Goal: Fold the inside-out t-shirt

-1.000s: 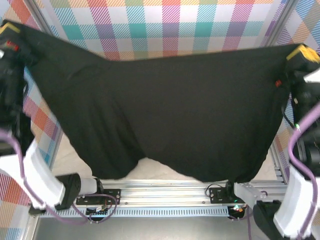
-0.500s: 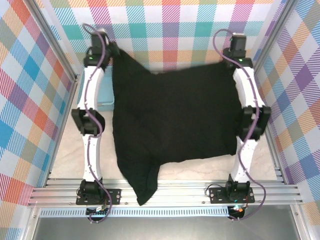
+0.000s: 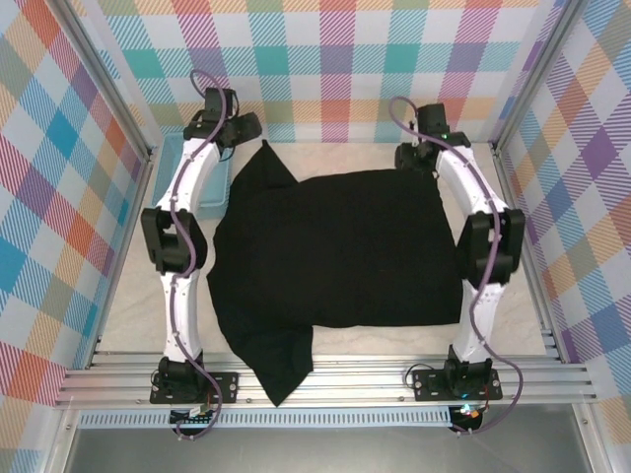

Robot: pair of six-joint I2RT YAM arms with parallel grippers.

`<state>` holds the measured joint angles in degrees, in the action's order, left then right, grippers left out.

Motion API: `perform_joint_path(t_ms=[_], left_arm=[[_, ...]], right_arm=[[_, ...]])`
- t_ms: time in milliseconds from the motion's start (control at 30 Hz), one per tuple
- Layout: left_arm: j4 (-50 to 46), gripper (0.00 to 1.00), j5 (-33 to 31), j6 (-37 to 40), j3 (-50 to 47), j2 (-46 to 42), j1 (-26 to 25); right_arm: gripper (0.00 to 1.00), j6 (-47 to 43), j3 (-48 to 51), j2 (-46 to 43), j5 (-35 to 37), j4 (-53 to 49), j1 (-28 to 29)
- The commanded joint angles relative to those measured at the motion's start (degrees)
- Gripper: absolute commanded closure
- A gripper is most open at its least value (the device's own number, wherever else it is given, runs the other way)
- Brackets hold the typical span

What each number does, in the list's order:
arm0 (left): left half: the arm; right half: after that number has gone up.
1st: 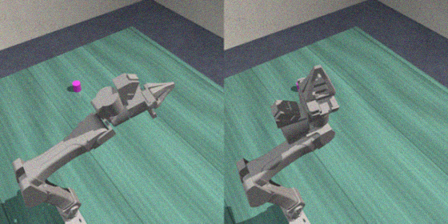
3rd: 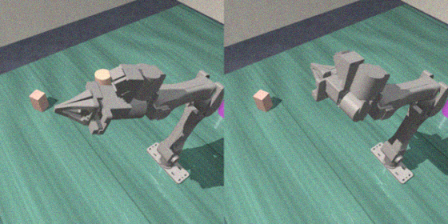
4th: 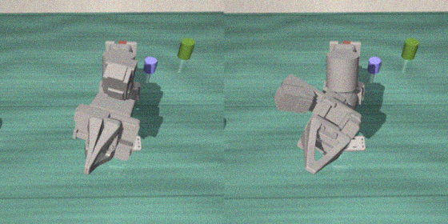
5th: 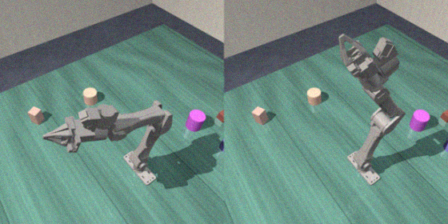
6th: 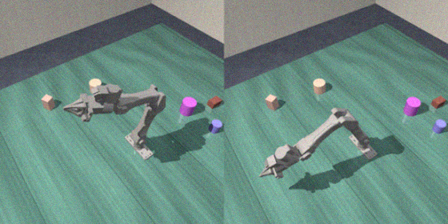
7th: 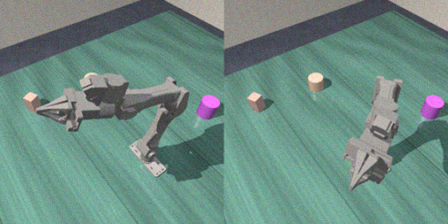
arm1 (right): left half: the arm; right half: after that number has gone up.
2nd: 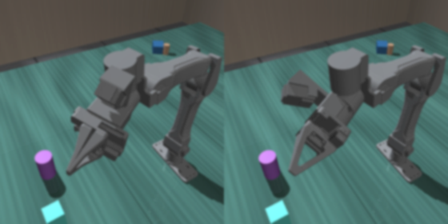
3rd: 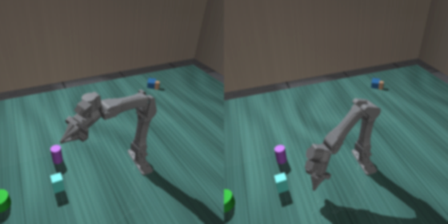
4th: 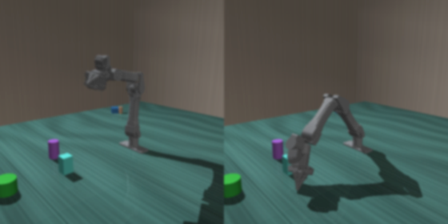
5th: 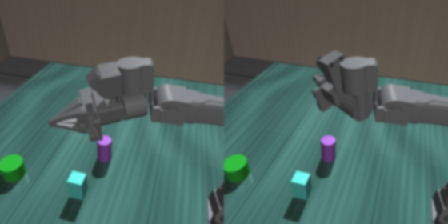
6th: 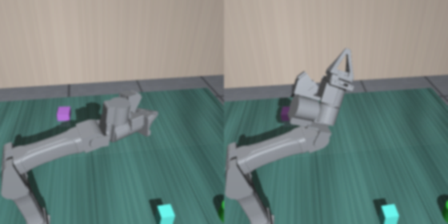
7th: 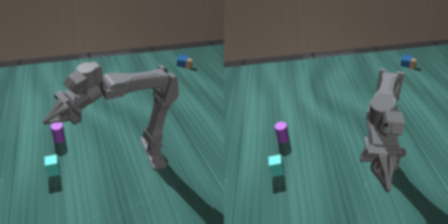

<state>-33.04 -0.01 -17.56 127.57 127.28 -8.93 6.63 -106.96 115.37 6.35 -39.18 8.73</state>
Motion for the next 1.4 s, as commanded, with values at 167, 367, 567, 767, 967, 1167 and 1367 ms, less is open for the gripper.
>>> perform_joint_path(t_ms=[167, 367, 567, 767, 967, 1167, 1367], left_arm=[[19.8, 0.28, 4.8, -4.5, -36.7, -15.9, -3.9], [7.8, 0.28, 0.0, 5.0, -19.0, -2.0, -4.1], [0.6, 0.27, 1.4, 6.5, -0.9, 12.9, -4.1], [-8.2, 0.28, 4.2, 3.3, 19.4, 27.3, -4.1], [-4.2, 0.27, 6.2, 0.3, 20.9, 31.1, -4.2], [-2.5, 0.26, 6.8, -2.5, 26.5, 36.1, -4.1], [2.7, 0.25, 5.0, -4.8, 31.5, 39.7, -3.9]], right_arm=[[0.39, 10.7, 12.9, -1.5, -9.7, 8.1, -4.1], [0.40, 13.0, 5.0, 6.4, -12.8, 8.6, -5.6], [0.40, 16.6, 2.0, 10.6, -15.3, 8.4, -5.7], [0.41, 17.7, 4.4, 11.0, -17.7, 8.7, -5.6], [0.41, 19.2, 4.7, 12.9, -13.5, 6.2, -6.0], [0.44, 20.5, -1.8, 18.2, -9.0, 2.5, -7.8], [0.47, 21.6, -15.8, 27.0, -8.1, -3.4, -8.4]])
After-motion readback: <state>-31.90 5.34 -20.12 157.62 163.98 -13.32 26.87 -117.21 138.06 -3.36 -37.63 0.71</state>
